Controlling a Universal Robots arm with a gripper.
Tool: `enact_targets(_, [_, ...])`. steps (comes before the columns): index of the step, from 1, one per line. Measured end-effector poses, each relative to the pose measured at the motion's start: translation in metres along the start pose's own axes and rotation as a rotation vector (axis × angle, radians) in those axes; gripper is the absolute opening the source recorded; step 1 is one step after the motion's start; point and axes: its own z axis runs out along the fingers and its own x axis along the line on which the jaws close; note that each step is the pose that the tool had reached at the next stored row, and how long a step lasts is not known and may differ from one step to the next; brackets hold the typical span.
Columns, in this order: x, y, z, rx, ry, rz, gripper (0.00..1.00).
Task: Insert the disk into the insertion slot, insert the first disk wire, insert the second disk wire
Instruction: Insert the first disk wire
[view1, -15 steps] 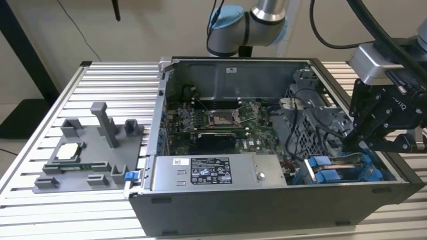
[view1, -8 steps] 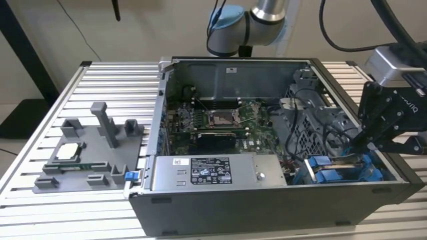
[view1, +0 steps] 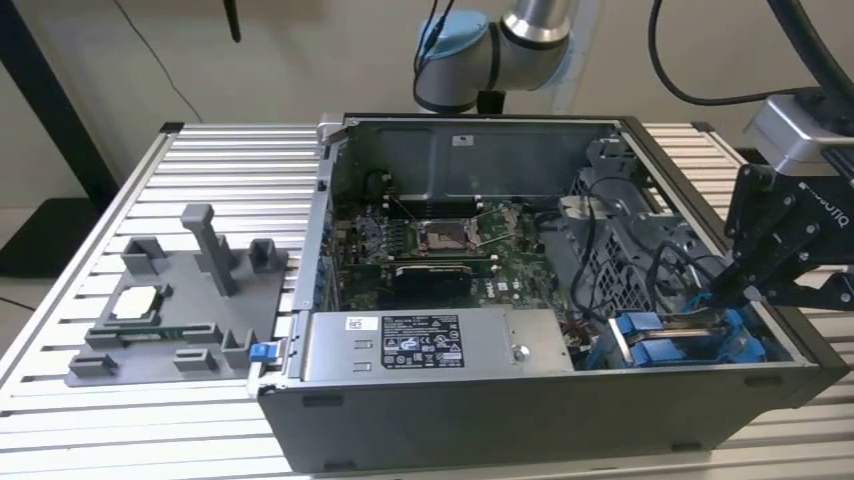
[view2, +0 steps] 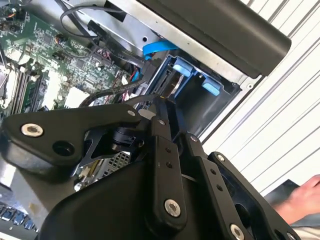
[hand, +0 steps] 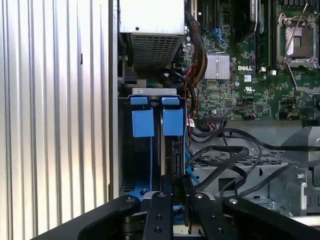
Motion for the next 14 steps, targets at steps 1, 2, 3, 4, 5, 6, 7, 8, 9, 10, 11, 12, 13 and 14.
enact_targets(1, [0.0,0.0,0.0,0.0,0.0001,0.0,0.0])
enact_targets(2, [0.0,-0.0002,0.0,0.0,0.0,0.0,0.0])
enact_targets(3, [0.0,-0.0003,0.0,0.0,0.0,0.0,0.0])
enact_targets(4, [0.0,-0.0003,0.0,0.0,0.0,0.0,0.0])
enact_targets(5, [0.0,-0.0003,0.0,0.0,0.0,0.0,0.0])
enact_targets(6, [0.0,-0.0004,0.0,0.0,0.0,0.0,0.0])
enact_targets(7, [0.0,-0.0004,0.0,0.0,0.0,0.0,0.0])
enact_targets(8, [0.0,-0.0004,0.0,0.0,0.0001,0.0,0.0])
enact_targets(9, [0.0,-0.0004,0.0,0.0,0.0,0.0,0.0])
enact_targets(10, [0.0,-0.0004,0.0,0.0,0.0,0.0,0.0])
enact_targets(11, [0.0,-0.0005,0.0001,-0.0002,0.0,0.0,0.0])
enact_targets(12, [0.0001,-0.0008,0.0003,-0.0014,0.0,0.0,0.0])
enact_targets(13, [0.0001,-0.0009,0.0009,-0.0027,0.0001,0.0,0.0])
enact_targets(14, [0.0002,-0.0009,0.0017,-0.0035,0.0002,0.0,0.0])
